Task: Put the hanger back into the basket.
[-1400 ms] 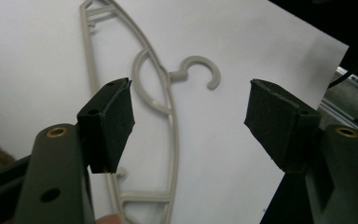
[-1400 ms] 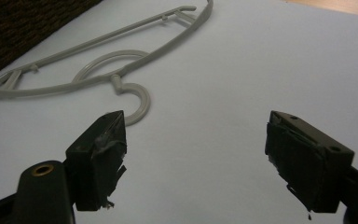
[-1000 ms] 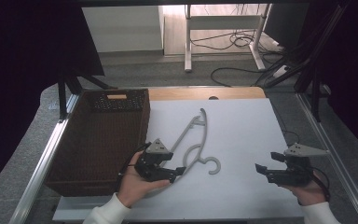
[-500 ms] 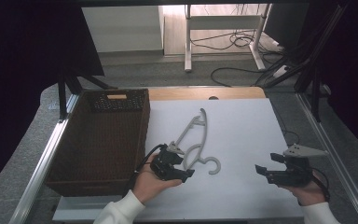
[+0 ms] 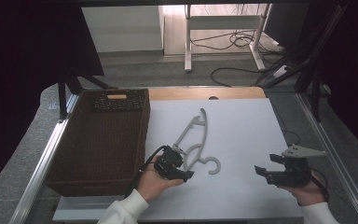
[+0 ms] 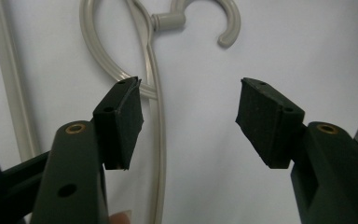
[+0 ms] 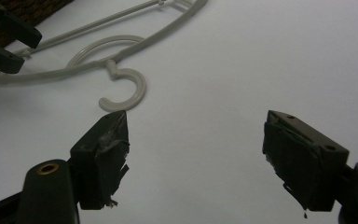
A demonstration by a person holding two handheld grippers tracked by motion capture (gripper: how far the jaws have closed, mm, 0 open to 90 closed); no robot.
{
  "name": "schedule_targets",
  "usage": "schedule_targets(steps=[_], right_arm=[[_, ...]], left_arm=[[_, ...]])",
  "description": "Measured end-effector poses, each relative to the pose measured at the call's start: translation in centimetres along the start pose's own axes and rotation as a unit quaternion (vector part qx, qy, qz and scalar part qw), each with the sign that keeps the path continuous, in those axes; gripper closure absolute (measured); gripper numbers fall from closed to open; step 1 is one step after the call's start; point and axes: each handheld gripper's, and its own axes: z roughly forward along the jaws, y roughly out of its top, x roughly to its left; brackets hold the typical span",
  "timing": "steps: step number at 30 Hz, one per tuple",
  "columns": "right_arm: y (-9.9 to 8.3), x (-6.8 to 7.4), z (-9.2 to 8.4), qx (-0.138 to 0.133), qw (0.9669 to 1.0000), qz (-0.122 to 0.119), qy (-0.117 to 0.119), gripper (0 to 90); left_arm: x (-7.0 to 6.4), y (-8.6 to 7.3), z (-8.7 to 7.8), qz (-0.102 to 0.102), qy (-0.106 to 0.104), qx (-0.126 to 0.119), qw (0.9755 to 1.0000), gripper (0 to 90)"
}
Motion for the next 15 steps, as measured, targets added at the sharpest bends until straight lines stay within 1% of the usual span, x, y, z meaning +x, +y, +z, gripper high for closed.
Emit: schedule_targets(steps=[1,2,3,4,5,8,14,15], right_arm=[[-0.1,0.1,0.1,0.004,1.0000,-0.003,0.000,23.3],[-0.1,0.1,0.1,0.004,1.0000,-0.003,0.000,23.3],[-0.1,0.1,0.1,0.004,1.0000,-0.004,0.000,23.3],[-0.1,0.1,0.1,0.004,1.0000,-0.004,0.000,23.3],[-0.1,0.1,0.1,0.005,1.0000,-0.004,-0.001,23.3],[-0.1,0.0,0.1,0.003,1.0000,-0.003,-0.002,23.3],[-0.3,-0.1,0.1,0.007,1.0000,-0.005,-0.004,23.6],[-0.3,0.0,0.2,0.007,0.9999,-0.007,-0.004,23.6]], left_arm=[[0.1,0.0,0.4,-0.001,0.006,0.009,0.9999,42.1],[0.2,0.0,0.7,-0.004,0.007,0.013,0.9999,42.5],[0.4,0.1,0.9,-0.009,0.009,0.015,0.9998,43.0],[0.4,0.1,0.9,-0.009,0.009,0.015,0.9998,43.3],[0.7,0.1,1.3,-0.015,0.010,0.020,0.9996,43.6],[0.9,0.0,1.9,-0.017,0.017,0.033,0.9992,43.7],[1.3,-0.3,2.7,-0.021,0.016,0.047,0.9986,45.3],[1.3,-0.4,2.9,-0.020,0.015,0.050,0.9984,47.0]])
